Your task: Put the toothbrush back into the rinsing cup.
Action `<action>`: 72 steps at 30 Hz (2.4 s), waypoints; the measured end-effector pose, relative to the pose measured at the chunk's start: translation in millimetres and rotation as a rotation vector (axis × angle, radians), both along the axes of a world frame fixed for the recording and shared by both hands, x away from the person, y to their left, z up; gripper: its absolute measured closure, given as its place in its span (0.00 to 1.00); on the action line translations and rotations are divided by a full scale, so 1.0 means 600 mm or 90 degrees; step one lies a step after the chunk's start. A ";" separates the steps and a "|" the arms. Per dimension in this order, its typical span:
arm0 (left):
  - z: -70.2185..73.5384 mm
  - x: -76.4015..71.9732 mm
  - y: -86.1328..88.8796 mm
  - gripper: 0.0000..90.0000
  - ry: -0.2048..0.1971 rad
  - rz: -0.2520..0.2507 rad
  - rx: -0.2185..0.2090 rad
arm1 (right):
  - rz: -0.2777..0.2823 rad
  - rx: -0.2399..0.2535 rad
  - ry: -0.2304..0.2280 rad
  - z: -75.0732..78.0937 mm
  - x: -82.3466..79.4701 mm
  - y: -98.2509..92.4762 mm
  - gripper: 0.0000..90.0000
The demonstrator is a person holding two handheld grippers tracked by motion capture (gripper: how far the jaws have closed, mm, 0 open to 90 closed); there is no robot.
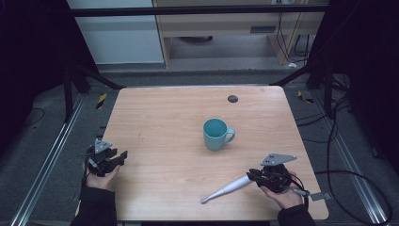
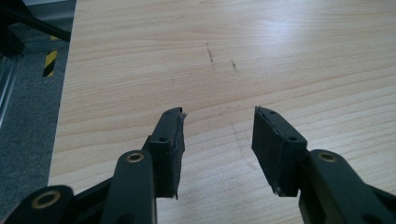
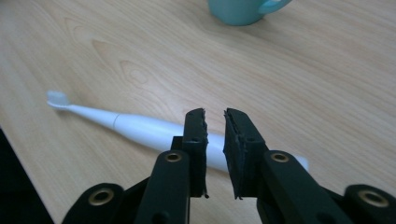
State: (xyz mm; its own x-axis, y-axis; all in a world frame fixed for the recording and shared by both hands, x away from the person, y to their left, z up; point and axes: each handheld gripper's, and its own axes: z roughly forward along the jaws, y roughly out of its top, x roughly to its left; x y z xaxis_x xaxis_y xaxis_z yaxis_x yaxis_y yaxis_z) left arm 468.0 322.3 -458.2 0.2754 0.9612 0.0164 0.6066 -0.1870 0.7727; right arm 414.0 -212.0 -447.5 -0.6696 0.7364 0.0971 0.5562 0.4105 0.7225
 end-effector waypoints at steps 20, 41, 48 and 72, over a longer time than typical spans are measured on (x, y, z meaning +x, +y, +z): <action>-0.002 0.001 -0.007 0.57 -0.002 -0.005 0.011 | 0.103 -0.001 0.048 -0.039 -0.008 0.056 1.00; -0.004 0.003 -0.006 0.57 -0.001 -0.003 0.011 | 0.110 -0.025 0.050 -0.053 -0.002 0.078 0.98; -0.004 0.003 -0.007 0.57 -0.002 -0.003 0.011 | 0.108 -0.026 0.053 -0.055 0.000 0.079 0.98; -0.006 0.004 -0.007 0.58 -0.002 -0.004 0.014 | -0.110 -0.020 -0.037 -0.032 0.059 -0.004 0.99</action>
